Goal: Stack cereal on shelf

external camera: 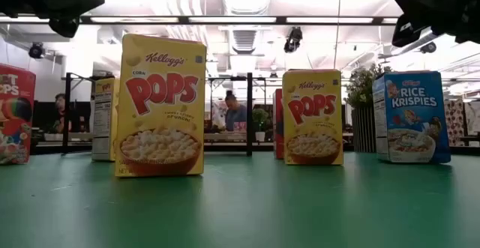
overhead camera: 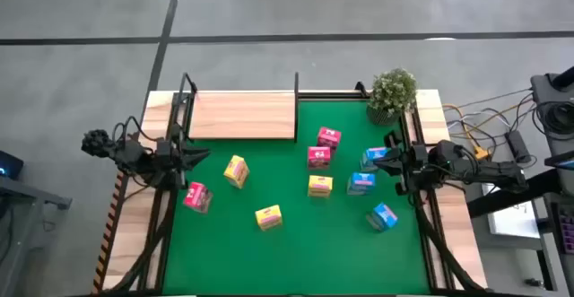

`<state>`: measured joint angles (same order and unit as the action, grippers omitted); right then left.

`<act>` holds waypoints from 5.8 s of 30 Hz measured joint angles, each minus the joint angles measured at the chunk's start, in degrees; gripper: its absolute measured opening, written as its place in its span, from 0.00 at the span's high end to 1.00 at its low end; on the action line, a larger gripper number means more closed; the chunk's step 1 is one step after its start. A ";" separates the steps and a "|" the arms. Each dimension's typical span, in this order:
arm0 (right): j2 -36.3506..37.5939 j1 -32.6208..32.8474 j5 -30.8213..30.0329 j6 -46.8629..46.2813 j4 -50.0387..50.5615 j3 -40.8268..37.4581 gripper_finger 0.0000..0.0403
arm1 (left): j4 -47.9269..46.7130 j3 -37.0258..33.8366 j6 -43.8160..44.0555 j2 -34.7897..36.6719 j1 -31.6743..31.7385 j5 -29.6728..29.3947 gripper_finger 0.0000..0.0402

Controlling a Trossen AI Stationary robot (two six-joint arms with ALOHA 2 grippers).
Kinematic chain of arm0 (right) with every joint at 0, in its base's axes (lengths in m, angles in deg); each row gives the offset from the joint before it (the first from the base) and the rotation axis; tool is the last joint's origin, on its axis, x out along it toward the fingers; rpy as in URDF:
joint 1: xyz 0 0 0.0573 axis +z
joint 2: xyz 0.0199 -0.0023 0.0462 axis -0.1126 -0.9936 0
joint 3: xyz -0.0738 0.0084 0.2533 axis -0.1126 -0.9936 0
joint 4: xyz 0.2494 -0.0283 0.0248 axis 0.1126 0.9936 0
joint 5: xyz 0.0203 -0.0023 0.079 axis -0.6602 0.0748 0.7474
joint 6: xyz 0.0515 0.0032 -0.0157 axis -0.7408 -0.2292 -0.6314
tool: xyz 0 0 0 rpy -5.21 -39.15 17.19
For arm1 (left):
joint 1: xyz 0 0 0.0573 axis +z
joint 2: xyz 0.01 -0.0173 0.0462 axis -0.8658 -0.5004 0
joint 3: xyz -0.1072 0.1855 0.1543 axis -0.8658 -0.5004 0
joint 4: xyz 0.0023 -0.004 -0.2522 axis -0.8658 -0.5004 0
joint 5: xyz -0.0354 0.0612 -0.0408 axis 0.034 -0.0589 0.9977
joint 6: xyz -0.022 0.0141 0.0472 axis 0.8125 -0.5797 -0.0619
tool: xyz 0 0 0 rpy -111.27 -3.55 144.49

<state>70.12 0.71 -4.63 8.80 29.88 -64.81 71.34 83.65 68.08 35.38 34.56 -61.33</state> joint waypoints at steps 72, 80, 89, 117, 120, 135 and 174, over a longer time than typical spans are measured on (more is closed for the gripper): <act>-0.01 0.00 -0.01 -6.59 -0.13 0.00 0.98 | 0.00 0.00 -4.72 0.00 0.01 -0.08 0.93; -0.02 0.00 -0.03 -7.38 -0.09 0.00 0.98 | 2.74 -0.02 9.21 -0.34 0.02 -0.08 0.93; -0.69 0.00 -13.08 -4.56 -7.88 0.00 0.98 | 16.47 -0.02 9.44 -1.21 0.12 -0.36 0.93; -16.06 -0.28 -27.10 16.33 -21.27 7.21 0.98 | -52.05 42.10 76.88 -44.80 0.57 -6.27 0.93; -18.24 -0.28 -27.08 17.99 -20.66 8.45 0.98 | -64.86 44.83 94.03 -50.24 0.58 0.02 0.93; -25.47 -0.28 -27.10 21.86 -20.66 13.78 0.98 | -58.72 47.18 99.68 -65.27 1.91 7.20 0.80; -27.72 -0.28 -27.10 21.00 -18.92 14.61 0.98 | -58.10 48.02 80.75 -85.53 12.20 7.72 0.43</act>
<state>42.40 0.42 -31.74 29.80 10.97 -50.21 13.24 131.67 148.83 -50.15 46.76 -53.62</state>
